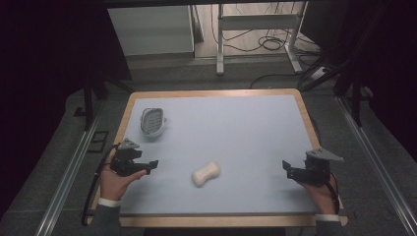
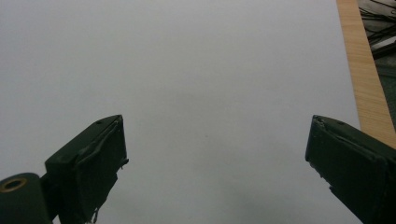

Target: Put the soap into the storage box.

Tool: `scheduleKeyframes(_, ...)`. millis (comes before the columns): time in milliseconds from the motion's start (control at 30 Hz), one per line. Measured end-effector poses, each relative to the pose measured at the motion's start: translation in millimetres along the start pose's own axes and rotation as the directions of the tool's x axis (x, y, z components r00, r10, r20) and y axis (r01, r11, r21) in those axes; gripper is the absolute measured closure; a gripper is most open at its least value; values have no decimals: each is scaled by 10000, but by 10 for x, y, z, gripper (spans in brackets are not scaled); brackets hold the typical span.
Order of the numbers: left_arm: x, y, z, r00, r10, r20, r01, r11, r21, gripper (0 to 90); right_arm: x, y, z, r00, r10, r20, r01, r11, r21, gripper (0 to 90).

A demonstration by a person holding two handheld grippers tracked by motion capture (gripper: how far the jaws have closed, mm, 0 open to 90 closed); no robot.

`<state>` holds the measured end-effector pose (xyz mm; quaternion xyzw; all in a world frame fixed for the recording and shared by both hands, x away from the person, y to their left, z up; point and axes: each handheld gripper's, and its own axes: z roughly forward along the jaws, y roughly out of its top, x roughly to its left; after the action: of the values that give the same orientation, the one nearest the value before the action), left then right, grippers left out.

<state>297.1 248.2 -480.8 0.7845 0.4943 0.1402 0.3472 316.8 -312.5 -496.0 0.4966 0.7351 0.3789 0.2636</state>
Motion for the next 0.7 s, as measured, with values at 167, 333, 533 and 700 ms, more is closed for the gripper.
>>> scheduleKeyframes(167, -65, 121, -87, 9999, 142, -2, -142, 9999, -59, 223, -6, 6, 4, 10000, 29, 65, -29, 10000, -32, 51)
scheduleKeyframes(333, -123, 214, -111, 9993, 354, 96, -356, 9992, 186, 225, -2, 3, 2, 9999, 9, 136, -9, 10000, 5, 51)
scheduleKeyframes(533, -172, 288, -108, 9978, 639, 196, -647, 9971, 408, 226, -2, -13, 8, 9998, -33, 193, 31, 9999, 101, 52)
scheduleKeyframes(700, -209, 348, -97, 9958, 873, 289, -887, 9947, 521, 224, -16, -12, -3, 9997, 13, 246, -14, 10000, 55, 51)
